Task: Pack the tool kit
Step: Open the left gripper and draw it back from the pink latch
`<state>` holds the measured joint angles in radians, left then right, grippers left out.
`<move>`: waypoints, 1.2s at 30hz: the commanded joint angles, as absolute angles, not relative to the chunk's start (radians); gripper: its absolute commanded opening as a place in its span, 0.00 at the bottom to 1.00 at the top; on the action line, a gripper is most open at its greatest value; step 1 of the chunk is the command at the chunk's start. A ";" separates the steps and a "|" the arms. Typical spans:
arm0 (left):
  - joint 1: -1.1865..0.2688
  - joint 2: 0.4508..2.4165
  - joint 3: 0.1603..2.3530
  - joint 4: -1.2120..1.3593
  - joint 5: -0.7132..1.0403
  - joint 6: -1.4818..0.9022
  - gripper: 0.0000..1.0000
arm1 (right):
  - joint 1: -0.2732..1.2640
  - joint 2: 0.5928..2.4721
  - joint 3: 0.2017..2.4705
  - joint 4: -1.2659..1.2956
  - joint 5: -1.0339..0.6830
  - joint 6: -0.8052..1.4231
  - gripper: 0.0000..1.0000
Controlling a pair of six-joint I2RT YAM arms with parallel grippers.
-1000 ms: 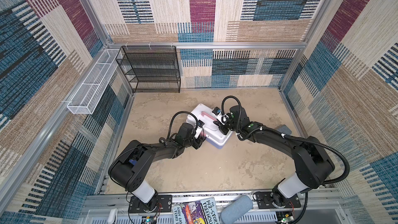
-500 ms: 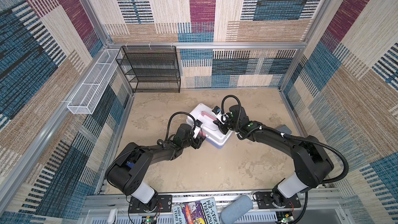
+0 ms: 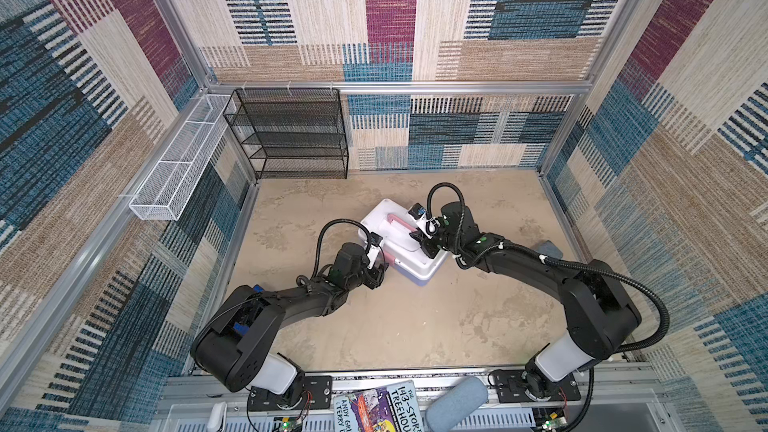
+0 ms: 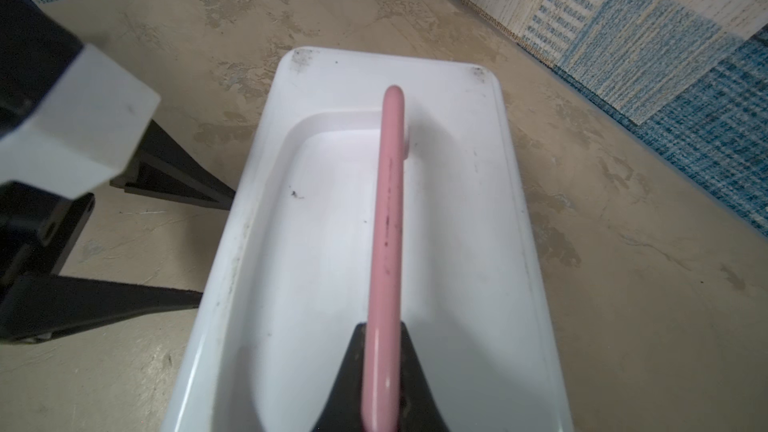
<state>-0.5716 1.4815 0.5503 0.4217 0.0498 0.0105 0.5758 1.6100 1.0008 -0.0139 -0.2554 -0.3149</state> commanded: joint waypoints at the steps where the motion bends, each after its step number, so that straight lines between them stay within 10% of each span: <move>1: -0.572 1.474 0.548 0.424 0.004 -0.016 0.62 | 0.582 1.624 0.994 -0.157 -0.282 -0.291 0.12; 22: -0.572 1.604 0.694 0.454 -0.041 -0.062 0.59 | 0.581 1.616 0.994 -0.150 -0.324 -0.254 0.15; 36: -0.569 1.435 0.594 0.307 -0.132 -0.104 0.66 | 0.582 1.570 1.003 -0.085 -0.299 -0.167 0.35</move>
